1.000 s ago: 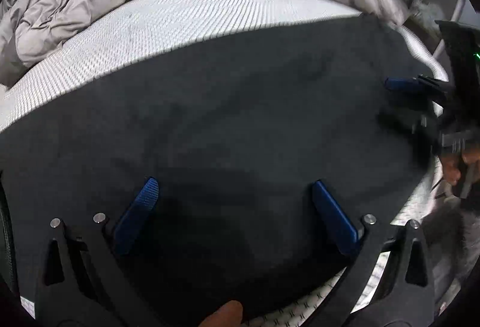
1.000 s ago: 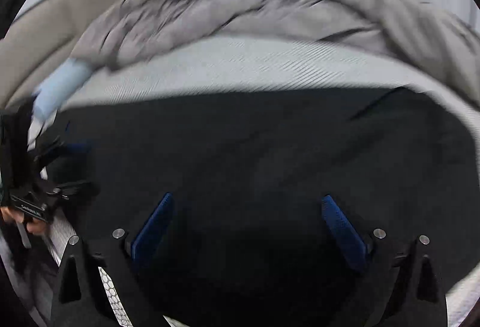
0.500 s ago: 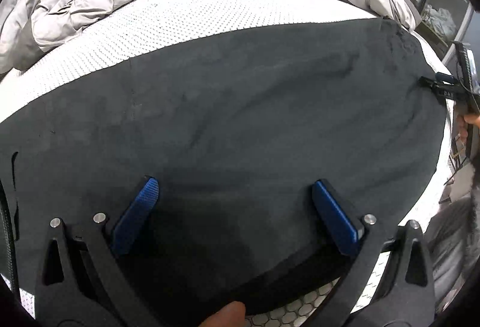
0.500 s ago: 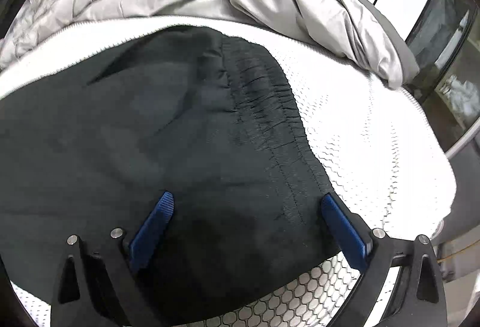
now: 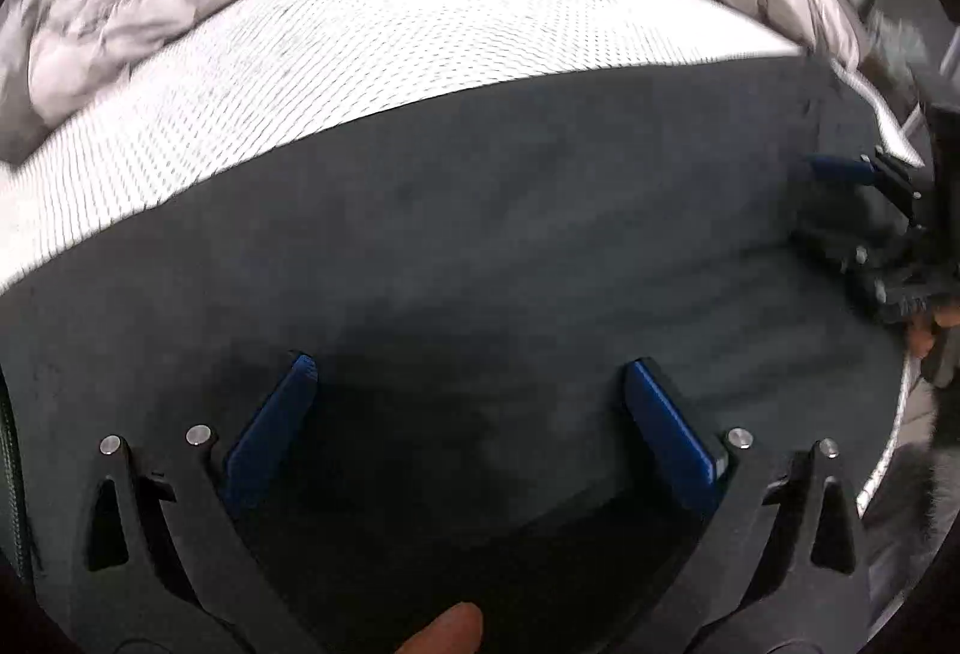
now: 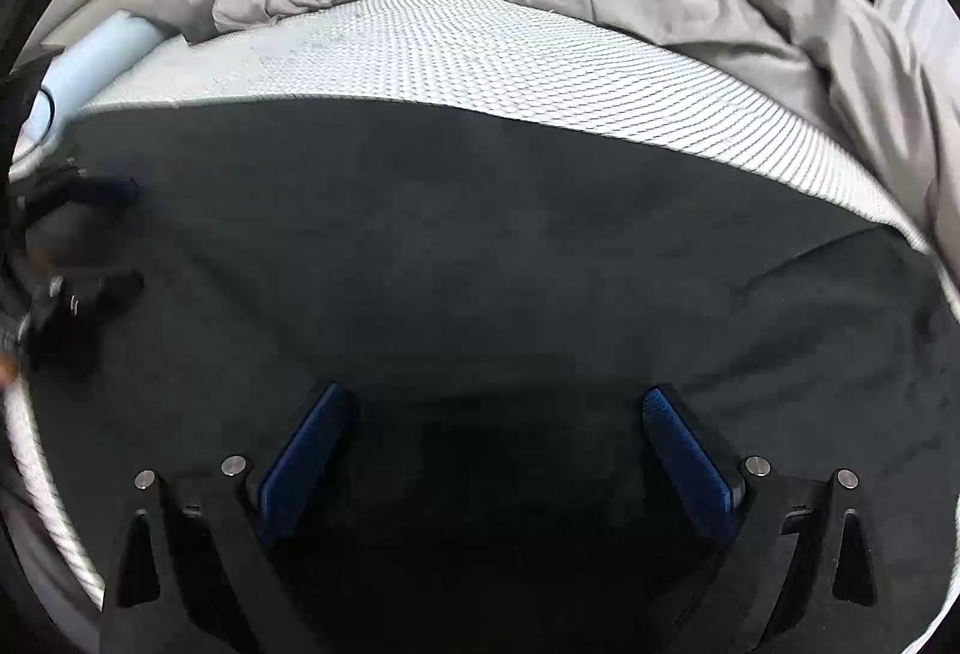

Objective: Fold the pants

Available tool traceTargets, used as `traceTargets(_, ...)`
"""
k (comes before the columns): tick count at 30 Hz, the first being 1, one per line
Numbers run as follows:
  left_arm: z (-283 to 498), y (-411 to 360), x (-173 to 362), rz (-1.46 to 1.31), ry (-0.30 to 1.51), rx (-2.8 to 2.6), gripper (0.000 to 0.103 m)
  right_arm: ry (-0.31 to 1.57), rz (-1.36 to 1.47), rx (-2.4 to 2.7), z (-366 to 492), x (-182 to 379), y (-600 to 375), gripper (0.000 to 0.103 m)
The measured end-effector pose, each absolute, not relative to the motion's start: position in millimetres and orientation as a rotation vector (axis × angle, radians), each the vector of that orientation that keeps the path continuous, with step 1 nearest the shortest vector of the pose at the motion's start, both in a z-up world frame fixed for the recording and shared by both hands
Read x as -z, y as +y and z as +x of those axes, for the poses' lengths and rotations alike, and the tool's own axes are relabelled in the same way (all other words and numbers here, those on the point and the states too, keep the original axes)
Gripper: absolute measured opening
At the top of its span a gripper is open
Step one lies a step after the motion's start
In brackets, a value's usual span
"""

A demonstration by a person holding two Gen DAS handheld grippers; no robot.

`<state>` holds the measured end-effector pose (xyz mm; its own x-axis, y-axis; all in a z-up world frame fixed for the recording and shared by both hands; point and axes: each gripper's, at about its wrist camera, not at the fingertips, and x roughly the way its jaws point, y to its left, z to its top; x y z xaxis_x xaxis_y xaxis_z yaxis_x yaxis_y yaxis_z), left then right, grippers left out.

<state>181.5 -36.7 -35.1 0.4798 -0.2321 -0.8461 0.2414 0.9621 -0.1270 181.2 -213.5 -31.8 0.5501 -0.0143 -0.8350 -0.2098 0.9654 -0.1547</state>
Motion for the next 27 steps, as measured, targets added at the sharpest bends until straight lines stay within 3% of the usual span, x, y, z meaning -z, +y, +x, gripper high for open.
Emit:
traceTargets(5,176,-1,38,-0.013,1.027,0.209,0.102,0.937,-0.354,0.391,165,22,-307,0.102)
traceTargets(9,175,3,32,-0.005,1.021,0.198,0.102,0.919,-0.175,0.471,154,12,-357,0.102)
traceTargets(18,196,-39,-18,-0.017,0.925,0.307,0.102,0.870,-0.217,0.123,179,-17,-260,0.101)
traceTargets(24,248,-44,30,0.018,1.072,0.295,0.102,1.016,-0.263,-0.060,237,33,-232,0.101)
traceTargets(27,240,-30,31,0.016,1.037,0.316,0.102,1.000,-0.242,-0.001,224,25,-259,0.101)
